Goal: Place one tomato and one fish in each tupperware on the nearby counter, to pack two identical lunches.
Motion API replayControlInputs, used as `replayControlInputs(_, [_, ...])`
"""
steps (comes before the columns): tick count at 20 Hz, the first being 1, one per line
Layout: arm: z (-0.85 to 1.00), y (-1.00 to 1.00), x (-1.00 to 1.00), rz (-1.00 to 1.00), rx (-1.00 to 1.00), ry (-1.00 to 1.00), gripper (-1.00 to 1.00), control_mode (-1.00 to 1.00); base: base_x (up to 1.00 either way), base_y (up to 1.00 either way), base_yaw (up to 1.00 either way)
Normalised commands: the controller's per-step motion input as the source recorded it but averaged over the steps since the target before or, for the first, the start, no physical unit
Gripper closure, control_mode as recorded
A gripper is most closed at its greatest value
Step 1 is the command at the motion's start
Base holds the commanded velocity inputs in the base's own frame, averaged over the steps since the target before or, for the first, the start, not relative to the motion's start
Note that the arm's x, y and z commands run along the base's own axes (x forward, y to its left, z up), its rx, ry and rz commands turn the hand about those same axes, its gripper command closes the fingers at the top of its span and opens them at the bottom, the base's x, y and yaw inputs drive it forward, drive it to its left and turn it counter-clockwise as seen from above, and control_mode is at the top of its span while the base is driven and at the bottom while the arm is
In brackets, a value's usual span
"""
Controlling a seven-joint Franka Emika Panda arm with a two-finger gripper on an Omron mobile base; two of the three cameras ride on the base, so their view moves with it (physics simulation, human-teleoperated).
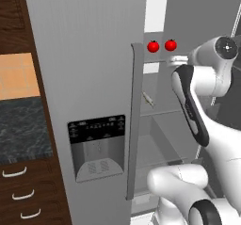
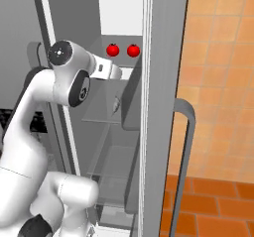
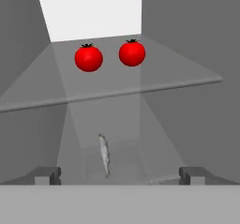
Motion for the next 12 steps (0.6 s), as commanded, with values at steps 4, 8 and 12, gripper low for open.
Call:
replayControlInputs(4, [0.09,-0.12,0.73,0.00,0.00,0.05,-1.00,-1.00,0.00,0.00,0.00])
replayControlInputs(8, [0.05,-0.17,0.71,0.00,0.00,0.10,-1.00,-1.00,0.00,0.00,0.00])
replayControlInputs(12, [0.01,-0.26,0.80,0.00,0.00,0.11,-1.00,-1.00,0.00,0.00,0.00])
